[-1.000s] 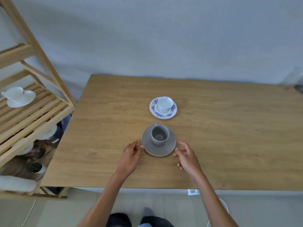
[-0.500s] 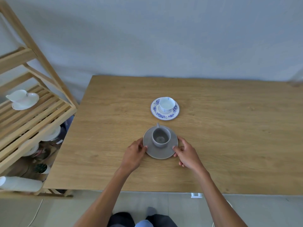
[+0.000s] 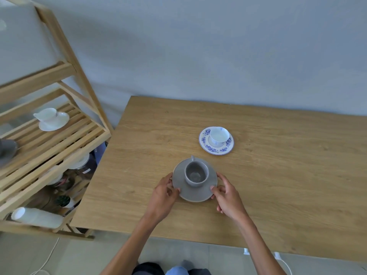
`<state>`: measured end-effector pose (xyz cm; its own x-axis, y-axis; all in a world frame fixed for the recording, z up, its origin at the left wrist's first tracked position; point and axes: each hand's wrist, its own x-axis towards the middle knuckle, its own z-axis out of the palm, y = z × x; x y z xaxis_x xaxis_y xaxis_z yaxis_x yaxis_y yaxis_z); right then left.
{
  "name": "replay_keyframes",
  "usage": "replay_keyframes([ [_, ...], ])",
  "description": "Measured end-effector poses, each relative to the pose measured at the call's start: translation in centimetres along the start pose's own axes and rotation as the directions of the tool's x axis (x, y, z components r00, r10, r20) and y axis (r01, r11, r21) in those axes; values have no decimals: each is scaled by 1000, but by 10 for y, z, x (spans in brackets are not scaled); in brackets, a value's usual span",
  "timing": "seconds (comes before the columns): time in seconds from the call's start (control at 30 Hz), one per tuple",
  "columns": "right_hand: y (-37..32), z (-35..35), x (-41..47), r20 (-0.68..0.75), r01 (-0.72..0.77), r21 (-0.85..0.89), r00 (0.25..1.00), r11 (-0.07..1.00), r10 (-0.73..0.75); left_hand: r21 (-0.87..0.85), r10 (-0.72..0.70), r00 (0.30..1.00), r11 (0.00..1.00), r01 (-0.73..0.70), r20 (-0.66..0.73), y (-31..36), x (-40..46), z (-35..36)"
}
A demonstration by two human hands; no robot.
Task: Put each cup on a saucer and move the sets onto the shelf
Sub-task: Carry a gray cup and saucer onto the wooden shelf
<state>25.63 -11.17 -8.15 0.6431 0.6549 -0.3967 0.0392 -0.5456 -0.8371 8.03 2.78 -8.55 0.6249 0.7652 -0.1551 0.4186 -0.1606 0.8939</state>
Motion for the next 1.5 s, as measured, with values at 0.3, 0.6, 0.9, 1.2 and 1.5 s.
replay_keyframes([
  [0.3,-52,71,2,132,89,-58,988,994,-81,-71,-73,989,995,64,-132,-33,-16,-78],
  [0.6,-128,174,12,290,217,-104,940,971,-179,11,-83,949,996,90,-303,-71,-26,-185],
  [0.9,-181,291,32,457,351,-173,856,920,-241,-1,-126,888,990,140,-443,-131,-42,-274],
  [1.2,-224,410,70,704,509,-219,673,832,-226,-18,-234,776,961,277,-586,-187,-51,-346],
  [1.5,-233,503,97,797,578,-303,589,758,-130,-26,-355,688,898,439,-633,-247,-33,-377],
])
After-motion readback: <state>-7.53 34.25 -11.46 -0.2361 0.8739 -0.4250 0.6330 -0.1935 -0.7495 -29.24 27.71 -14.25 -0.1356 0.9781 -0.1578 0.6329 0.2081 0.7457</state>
